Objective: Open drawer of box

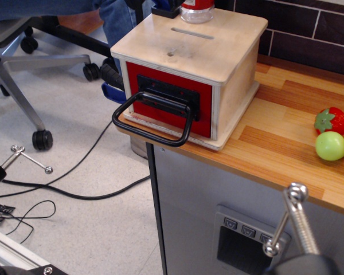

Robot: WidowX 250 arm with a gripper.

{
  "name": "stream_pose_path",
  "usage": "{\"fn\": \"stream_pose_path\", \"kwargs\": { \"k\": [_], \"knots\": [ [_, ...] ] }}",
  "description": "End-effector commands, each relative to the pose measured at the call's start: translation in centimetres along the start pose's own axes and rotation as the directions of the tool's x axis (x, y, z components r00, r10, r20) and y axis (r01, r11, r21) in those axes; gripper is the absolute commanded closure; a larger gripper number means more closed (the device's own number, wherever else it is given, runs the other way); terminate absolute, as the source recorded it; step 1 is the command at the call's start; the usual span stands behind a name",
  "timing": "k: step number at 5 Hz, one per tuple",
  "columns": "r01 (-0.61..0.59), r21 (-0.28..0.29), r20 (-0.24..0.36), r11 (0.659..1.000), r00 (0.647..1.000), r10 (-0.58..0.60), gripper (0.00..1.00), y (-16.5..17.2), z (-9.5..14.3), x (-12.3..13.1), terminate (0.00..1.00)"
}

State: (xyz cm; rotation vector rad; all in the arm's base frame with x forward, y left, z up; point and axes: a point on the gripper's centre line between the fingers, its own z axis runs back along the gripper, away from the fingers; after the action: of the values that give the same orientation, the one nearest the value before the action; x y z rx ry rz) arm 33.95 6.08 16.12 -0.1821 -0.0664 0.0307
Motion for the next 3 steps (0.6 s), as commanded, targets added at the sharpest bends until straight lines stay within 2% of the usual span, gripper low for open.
{"fn": "stream_pose_path", "kwargs": {
  "k": [1, 3],
  "knots": [
    [0.0, 0.0, 0.0, 1.0, 1.0, 0.0, 0.0, 0.0, 0.0, 0.0, 0.0],
    [0.067, -0.024, -0.007, 0.997, 0.998, -0.067, 0.0, -0.5, -1.2, -7.3, 0.0]
  ]
}}
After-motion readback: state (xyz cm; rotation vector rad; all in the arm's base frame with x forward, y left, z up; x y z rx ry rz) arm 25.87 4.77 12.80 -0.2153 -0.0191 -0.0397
